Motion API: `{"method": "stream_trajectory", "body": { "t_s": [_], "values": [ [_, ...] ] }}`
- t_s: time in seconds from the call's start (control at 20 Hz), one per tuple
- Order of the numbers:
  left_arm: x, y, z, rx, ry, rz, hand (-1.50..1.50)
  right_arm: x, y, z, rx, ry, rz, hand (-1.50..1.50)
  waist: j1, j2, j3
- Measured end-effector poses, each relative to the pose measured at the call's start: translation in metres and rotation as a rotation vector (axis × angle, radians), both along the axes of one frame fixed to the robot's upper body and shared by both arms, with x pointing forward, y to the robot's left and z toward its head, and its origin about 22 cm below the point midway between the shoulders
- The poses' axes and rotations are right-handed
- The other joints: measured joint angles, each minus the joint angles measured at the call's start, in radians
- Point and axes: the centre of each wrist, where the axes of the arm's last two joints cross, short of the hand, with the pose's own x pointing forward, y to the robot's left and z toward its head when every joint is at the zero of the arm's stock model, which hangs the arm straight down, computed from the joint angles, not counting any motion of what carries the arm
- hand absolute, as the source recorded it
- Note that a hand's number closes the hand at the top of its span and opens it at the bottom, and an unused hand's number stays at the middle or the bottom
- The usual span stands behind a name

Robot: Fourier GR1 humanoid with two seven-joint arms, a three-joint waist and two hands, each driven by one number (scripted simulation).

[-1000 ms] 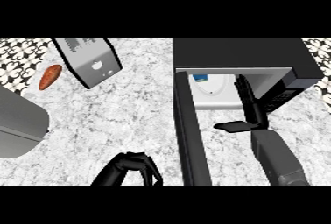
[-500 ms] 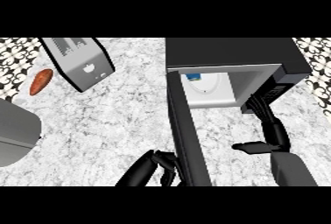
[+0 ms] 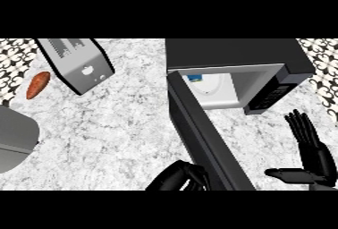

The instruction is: Pick up the milk, place it into the microwave and close the microwave

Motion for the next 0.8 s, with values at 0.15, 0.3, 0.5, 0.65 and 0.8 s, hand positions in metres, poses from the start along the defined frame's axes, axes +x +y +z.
{"method": "stream_trajectory", "body": {
  "t_s": [0.15,0.3,0.5,0.65,0.8],
  "values": [
    [-0.003,-0.014,-0.007,0.020,-0.013,-0.009,1.50,-0.014,-0.009,0.018,0.011,-0.020,0.008,-1.50,-0.004,0.003,0.000],
    [-0.002,-0.026,-0.005,0.030,-0.026,0.020,1.50,-0.020,-0.015,0.037,0.034,-0.031,0.038,-1.50,-0.016,0.006,-0.001],
    [-0.002,-0.035,-0.004,0.021,-0.031,0.088,1.50,-0.022,-0.022,0.057,0.066,-0.054,0.082,-1.50,-0.033,0.011,-0.001],
    [0.002,-0.042,0.001,-0.011,-0.046,0.136,1.50,-0.022,-0.027,0.071,0.066,-0.068,0.115,-1.50,-0.048,0.016,-0.001],
    [0.007,-0.046,0.007,-0.048,-0.056,0.186,1.50,-0.021,-0.029,0.083,0.069,-0.074,0.157,-1.50,-0.066,0.019,-0.002]
  ]
}}
